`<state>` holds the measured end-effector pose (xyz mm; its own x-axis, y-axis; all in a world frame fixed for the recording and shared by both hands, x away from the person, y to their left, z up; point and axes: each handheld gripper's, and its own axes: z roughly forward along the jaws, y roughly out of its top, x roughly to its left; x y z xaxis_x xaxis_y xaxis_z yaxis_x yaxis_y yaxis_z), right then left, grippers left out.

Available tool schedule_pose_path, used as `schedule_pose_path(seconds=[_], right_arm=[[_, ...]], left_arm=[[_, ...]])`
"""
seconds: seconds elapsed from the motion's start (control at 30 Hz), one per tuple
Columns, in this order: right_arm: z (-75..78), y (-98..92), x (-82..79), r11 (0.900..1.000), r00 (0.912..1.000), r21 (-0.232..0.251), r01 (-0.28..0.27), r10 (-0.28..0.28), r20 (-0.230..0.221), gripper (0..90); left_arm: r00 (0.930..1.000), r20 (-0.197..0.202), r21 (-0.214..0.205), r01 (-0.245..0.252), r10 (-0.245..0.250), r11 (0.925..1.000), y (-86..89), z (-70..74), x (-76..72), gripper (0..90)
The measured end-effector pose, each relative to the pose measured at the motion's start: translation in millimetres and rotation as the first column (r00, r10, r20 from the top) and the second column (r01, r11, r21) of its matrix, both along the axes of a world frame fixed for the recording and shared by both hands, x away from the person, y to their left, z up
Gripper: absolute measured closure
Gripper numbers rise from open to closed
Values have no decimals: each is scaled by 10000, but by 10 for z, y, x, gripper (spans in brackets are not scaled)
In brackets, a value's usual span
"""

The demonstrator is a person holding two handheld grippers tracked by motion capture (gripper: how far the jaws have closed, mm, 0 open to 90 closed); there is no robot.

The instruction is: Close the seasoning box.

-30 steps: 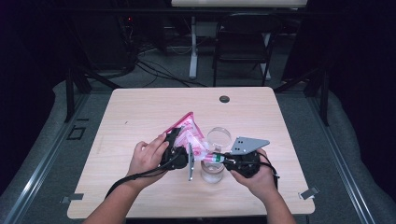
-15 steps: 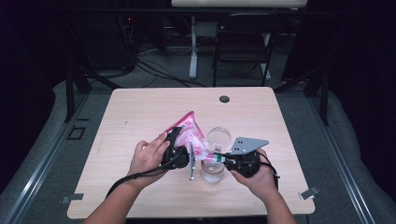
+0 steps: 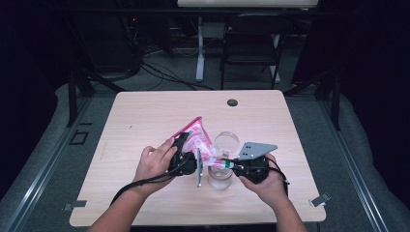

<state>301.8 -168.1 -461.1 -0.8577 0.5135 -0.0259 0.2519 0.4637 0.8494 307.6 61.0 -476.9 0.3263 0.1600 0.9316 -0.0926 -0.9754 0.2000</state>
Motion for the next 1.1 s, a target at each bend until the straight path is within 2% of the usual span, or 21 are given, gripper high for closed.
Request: schedule_pose_path(seconds=[0.1, 1.1], right_arm=[[-14, 0, 9, 10000, 10000, -34, -41, 41, -29, 900], [-86, -7, 47, 9999, 9995, -112, -32, 28, -321, 900]], left_arm=[[10000, -69, 29, -68, 68, 10000, 1, -11, -1, 640], [9998, 174, 183, 79, -82, 9998, 1, -27, -29, 643]])
